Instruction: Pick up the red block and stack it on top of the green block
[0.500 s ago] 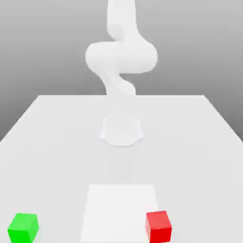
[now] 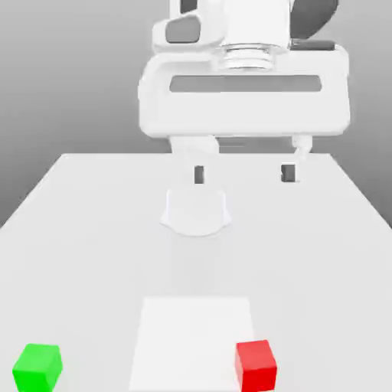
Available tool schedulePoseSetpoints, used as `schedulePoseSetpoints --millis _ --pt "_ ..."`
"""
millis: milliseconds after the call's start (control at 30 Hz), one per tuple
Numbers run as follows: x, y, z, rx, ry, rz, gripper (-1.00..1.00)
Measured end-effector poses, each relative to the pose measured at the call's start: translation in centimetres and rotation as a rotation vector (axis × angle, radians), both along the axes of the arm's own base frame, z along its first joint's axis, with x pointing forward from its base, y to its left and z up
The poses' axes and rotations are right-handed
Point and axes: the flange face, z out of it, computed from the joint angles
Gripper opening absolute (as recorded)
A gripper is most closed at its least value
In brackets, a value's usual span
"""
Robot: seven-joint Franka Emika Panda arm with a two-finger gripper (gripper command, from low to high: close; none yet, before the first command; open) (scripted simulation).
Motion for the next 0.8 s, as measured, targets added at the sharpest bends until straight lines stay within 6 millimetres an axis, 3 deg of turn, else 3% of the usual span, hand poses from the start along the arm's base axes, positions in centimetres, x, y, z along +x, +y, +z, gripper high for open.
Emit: schedulePoseSetpoints --millis 133,300,467,500,700,800 --pt "0.2 1.6 -7.6 -0.008 0.113 0.025 0.00" --pt "-1.1 2.8 -17.1 -0.018 0.254 0.047 0.00" --pt "-1.8 3.2 -24.5 -0.021 0.298 0.053 0.00" --pt "-1.8 3.2 -25.8 -0.021 0.299 0.054 -1.00" --pt "-1.9 3.2 -26.4 -0.021 0.299 0.053 -1.00" --pt "-1.8 3.2 -24.2 -0.021 0.299 0.053 -1.00"
